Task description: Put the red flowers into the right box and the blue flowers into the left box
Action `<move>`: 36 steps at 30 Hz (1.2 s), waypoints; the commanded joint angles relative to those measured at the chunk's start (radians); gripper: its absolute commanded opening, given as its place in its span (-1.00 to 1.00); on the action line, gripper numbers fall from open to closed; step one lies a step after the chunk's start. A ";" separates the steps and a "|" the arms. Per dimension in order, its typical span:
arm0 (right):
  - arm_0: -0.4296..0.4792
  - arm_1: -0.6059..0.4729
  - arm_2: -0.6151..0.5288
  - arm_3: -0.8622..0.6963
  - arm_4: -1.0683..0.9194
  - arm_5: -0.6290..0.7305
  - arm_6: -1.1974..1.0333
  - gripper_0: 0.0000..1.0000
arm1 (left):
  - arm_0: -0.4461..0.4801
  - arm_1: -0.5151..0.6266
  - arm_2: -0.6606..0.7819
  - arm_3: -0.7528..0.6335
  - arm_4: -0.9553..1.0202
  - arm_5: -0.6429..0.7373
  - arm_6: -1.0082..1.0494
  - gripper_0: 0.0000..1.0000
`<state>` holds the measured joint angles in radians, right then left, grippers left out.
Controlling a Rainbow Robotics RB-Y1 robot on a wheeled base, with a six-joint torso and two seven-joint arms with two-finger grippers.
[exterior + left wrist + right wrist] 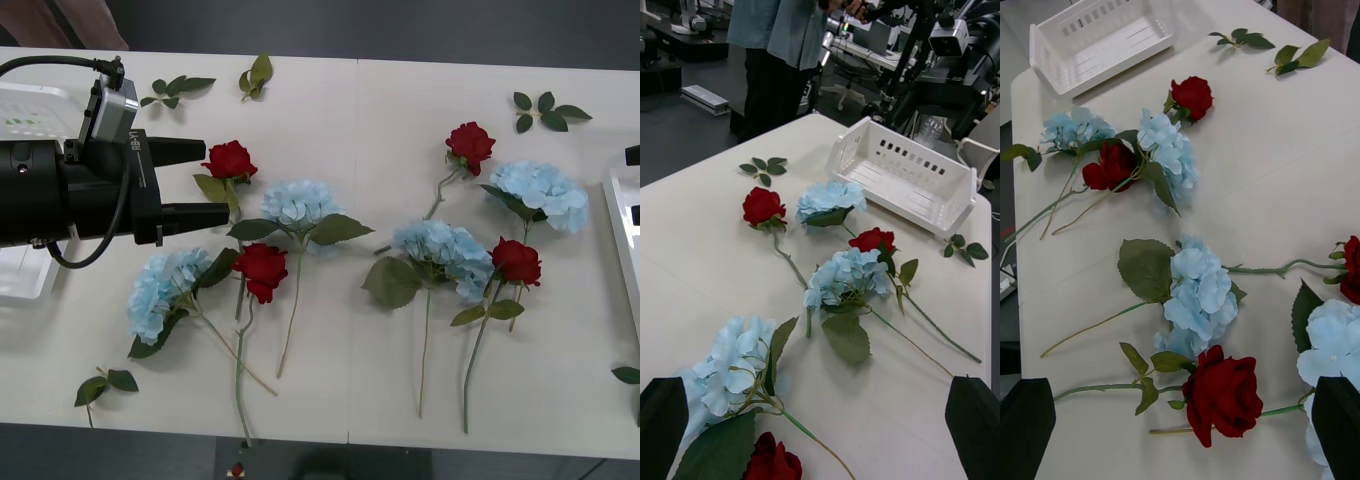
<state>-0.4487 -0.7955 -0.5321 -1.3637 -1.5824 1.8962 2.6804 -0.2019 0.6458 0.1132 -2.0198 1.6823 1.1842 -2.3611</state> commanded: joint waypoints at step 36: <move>0.019 -0.051 0.181 -0.006 0.357 -0.276 -0.475 1.00 | 0.148 0.232 -0.050 -0.405 -0.426 0.169 1.718 1.00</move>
<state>-0.4239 -0.7971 -0.3572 -1.3590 -1.2550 1.6343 2.2423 -0.0526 0.8412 0.1091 -2.3955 1.2953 1.3518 -0.6934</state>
